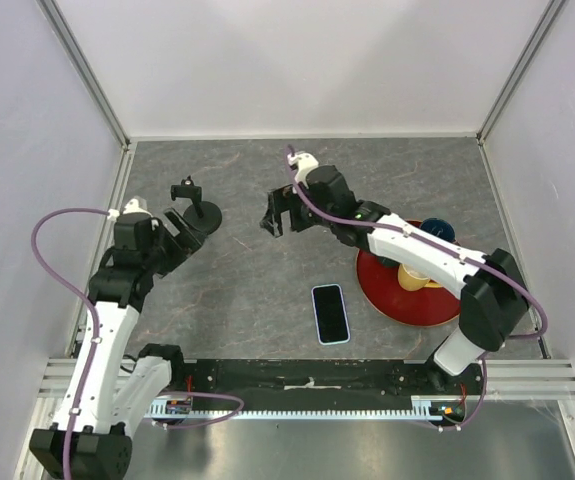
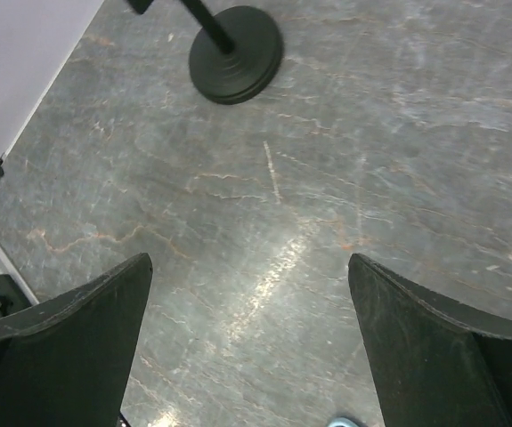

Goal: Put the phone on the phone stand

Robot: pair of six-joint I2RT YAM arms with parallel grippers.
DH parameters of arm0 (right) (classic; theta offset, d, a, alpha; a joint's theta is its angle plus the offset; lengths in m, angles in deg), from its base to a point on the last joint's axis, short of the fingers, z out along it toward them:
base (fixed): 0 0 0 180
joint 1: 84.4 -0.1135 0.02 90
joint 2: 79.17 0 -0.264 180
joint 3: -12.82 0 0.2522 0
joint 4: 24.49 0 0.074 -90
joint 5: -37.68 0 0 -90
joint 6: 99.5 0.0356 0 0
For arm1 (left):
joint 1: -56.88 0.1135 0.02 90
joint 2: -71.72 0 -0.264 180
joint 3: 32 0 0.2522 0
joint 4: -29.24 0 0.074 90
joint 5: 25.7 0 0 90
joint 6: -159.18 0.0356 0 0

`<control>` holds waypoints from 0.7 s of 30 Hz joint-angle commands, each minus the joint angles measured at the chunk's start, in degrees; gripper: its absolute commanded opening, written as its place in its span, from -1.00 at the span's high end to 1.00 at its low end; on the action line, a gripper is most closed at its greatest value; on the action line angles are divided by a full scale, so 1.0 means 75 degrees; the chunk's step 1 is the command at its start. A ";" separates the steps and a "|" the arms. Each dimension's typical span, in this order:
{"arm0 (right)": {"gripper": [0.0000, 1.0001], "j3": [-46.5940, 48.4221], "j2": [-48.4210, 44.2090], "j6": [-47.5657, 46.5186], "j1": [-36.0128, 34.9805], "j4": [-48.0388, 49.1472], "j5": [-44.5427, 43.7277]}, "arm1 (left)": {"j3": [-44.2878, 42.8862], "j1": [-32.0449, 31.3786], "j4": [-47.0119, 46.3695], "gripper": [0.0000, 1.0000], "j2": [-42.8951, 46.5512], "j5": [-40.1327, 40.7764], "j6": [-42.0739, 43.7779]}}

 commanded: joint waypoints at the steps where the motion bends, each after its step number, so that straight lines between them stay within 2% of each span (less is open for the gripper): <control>1: -0.96 0.0695 0.0221 -0.0206 -0.0421 0.0154 -0.0494 | -0.0632 0.0697 -0.0324 -0.88 -0.0156 -0.0374 -0.0854; 11: -0.96 0.0543 0.0058 -0.0452 -0.0503 0.0095 -0.1526 | -0.0574 0.1986 -0.2539 -0.93 -0.1631 -0.1957 -0.3268; 16: -0.96 0.0437 -0.0071 -0.0722 -0.0503 0.0013 -0.1936 | -0.0247 0.2022 -0.4211 -0.93 -0.2230 -0.1841 -0.3879; 21: -0.96 0.0402 -0.0153 -0.0874 -0.0503 -0.0069 -0.2159 | -0.0176 0.2022 -0.4450 -0.93 -0.2558 -0.0787 -0.3821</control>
